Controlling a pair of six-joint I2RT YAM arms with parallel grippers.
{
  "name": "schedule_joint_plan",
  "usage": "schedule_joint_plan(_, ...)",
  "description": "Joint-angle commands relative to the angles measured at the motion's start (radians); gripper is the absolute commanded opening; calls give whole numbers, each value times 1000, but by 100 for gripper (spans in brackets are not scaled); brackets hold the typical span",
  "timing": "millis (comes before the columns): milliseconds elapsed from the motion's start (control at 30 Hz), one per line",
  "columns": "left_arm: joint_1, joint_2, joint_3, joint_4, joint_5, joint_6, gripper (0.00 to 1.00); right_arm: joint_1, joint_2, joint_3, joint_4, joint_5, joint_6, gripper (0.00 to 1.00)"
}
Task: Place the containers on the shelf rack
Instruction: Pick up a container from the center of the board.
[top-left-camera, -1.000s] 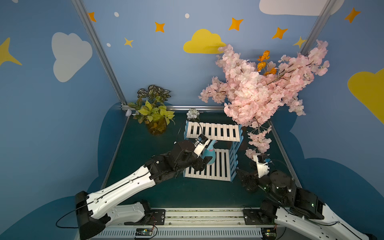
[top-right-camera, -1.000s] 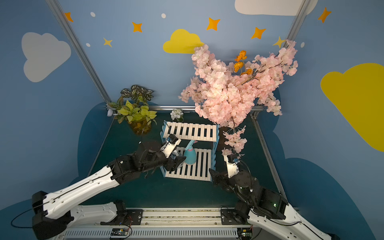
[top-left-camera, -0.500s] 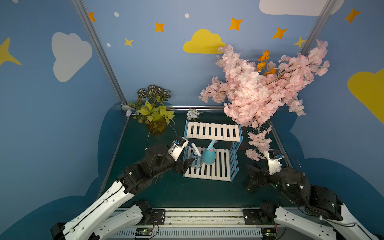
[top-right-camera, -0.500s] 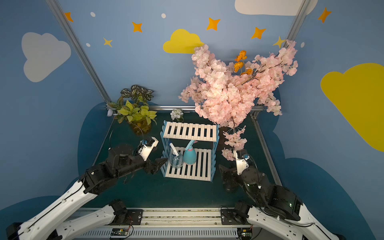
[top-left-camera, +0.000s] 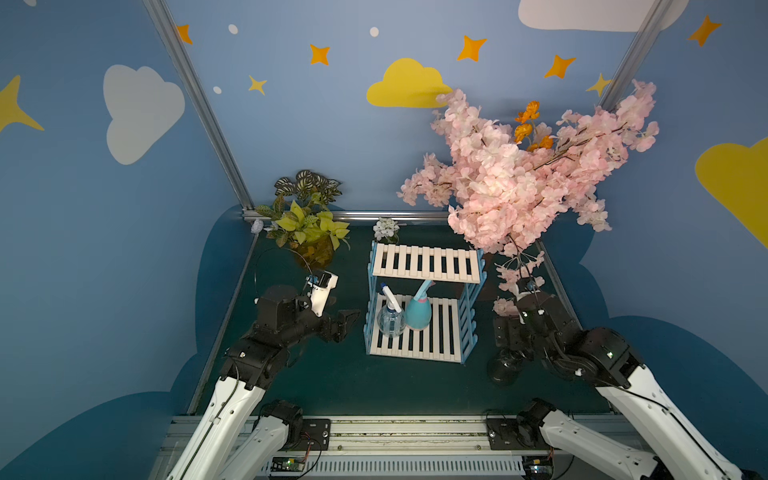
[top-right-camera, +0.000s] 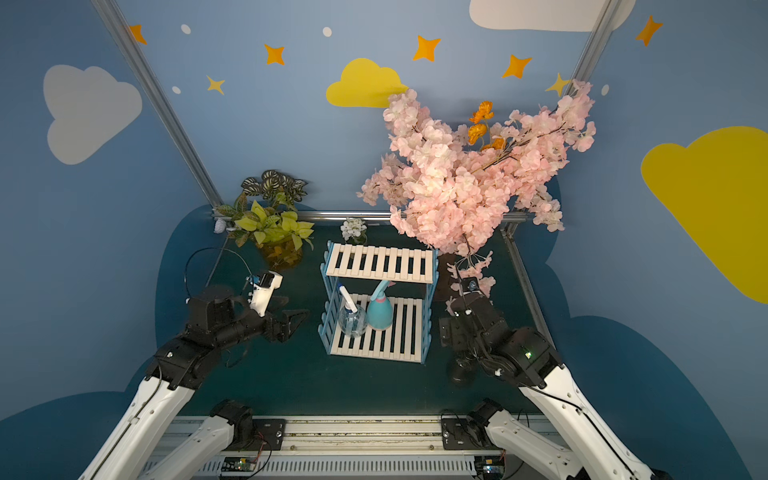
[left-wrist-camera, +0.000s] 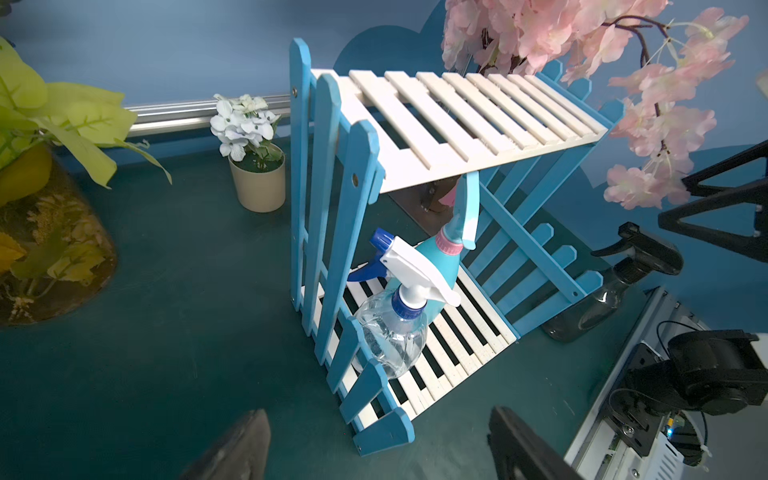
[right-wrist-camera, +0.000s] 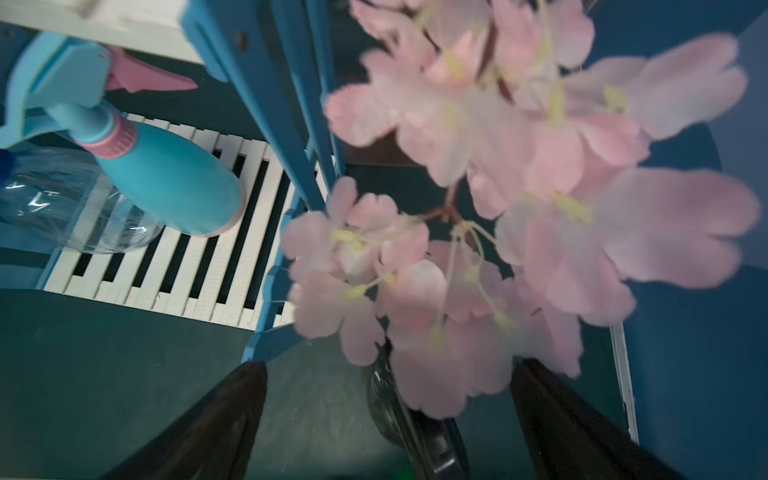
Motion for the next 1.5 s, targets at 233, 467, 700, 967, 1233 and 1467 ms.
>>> schedule_joint_plan(233,27,-26,-67,23,29,45,89,-206,13,-12,-122,-261,-60,97)
schedule_joint_plan(467,27,-39,-75,28,37,41,89,-206,39,-50,-134,-224,-65,87)
schedule_joint_plan(700,26,-52,-78,32,45,39,89,-208,78,-80,-86,-245,-59,72)
schedule_joint_plan(967,27,-58,-82,31,43,39,90,-200,82,-68,-131,-231,-54,51)
schedule_joint_plan(1233,27,-58,-84,34,48,34,90,-191,87,-78,-151,-207,-43,42)
schedule_joint_plan(1467,27,-62,-84,34,46,33,90,-180,97,-84,-148,-192,-35,23)
